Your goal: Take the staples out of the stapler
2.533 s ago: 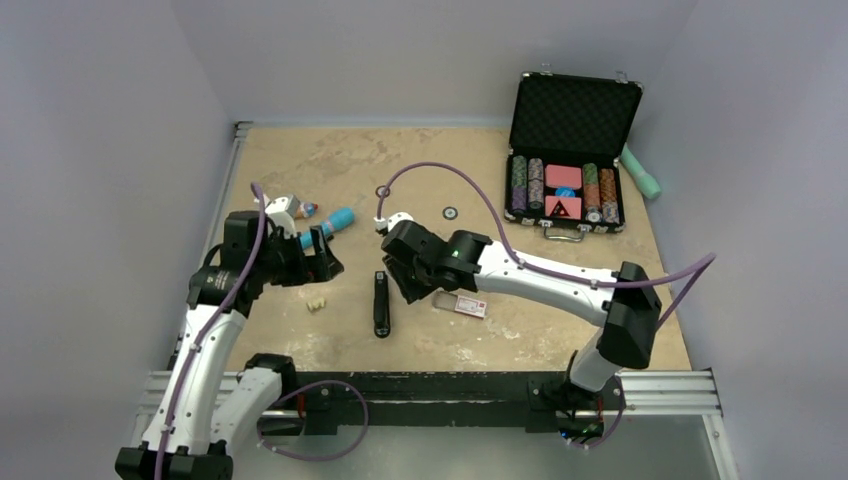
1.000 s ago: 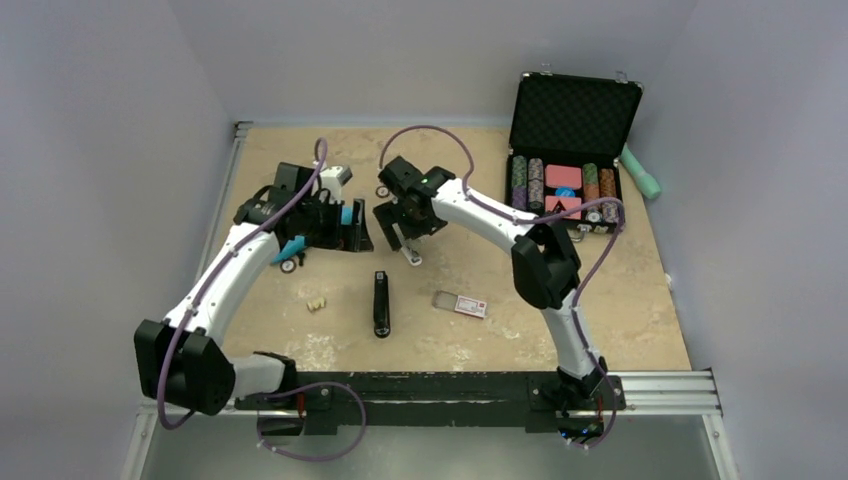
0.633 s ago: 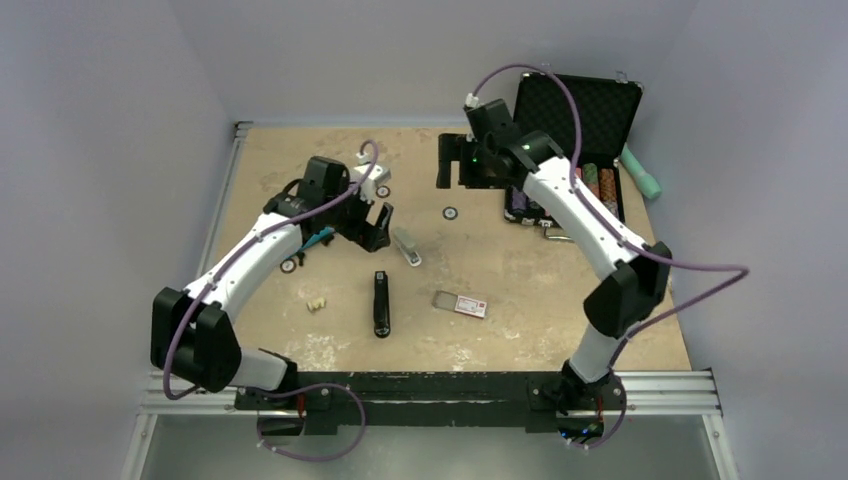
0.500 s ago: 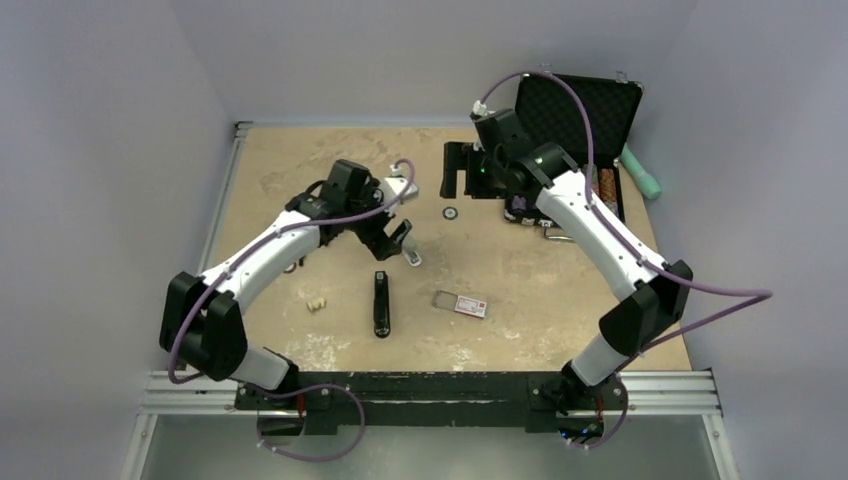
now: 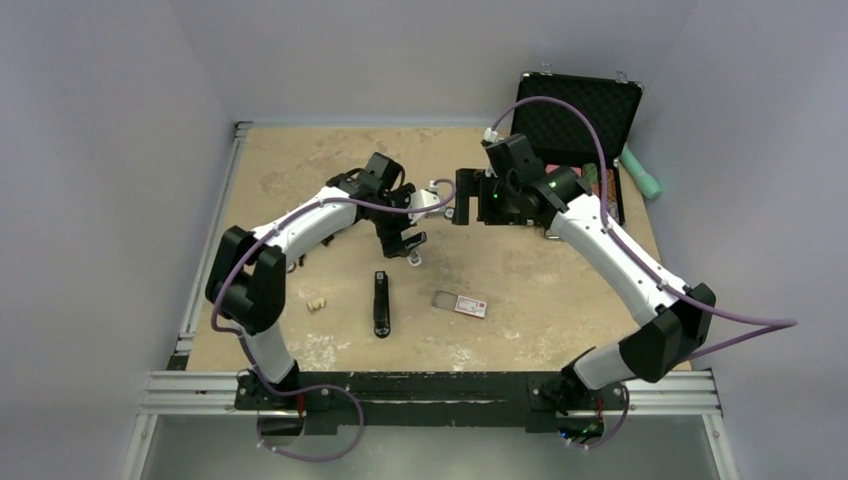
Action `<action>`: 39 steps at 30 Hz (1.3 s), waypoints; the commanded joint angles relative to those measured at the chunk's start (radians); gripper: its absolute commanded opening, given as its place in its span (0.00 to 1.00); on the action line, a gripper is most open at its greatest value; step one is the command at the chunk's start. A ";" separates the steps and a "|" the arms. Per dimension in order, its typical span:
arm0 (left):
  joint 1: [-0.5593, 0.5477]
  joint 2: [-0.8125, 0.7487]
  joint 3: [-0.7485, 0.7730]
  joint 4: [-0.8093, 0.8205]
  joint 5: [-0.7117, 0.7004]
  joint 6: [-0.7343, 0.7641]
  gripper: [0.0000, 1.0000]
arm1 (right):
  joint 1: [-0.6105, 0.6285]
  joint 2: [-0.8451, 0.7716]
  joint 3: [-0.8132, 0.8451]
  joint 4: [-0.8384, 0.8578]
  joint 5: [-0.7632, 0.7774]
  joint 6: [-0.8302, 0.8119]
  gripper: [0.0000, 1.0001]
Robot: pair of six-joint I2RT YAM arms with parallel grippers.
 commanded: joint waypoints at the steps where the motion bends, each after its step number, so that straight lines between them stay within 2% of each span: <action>1: -0.007 0.035 0.058 -0.021 0.062 0.068 0.97 | -0.016 -0.048 0.011 -0.014 0.018 -0.001 0.99; 14: -0.013 0.159 0.160 -0.072 0.072 0.063 0.85 | -0.042 -0.130 -0.042 -0.032 0.002 0.008 0.99; 16: -0.017 0.174 0.174 -0.087 0.061 0.056 0.77 | -0.043 -0.136 -0.053 -0.025 -0.007 0.012 0.99; 20: -0.024 0.186 0.184 -0.098 0.046 0.047 0.50 | -0.044 -0.130 -0.045 -0.023 -0.017 0.011 0.99; 23: -0.026 0.181 0.178 -0.095 0.043 0.048 0.47 | -0.043 -0.126 -0.038 -0.026 -0.021 0.007 0.99; 28: -0.027 0.180 0.180 -0.112 0.047 0.012 0.31 | -0.044 -0.125 -0.032 -0.034 -0.021 0.004 0.99; 37: -0.026 0.170 0.194 -0.157 0.023 -0.170 0.01 | -0.043 -0.136 -0.050 -0.026 -0.049 0.013 0.99; 39: -0.027 0.165 0.191 -0.144 -0.006 -0.227 0.00 | -0.043 -0.140 -0.052 -0.023 -0.050 0.016 0.99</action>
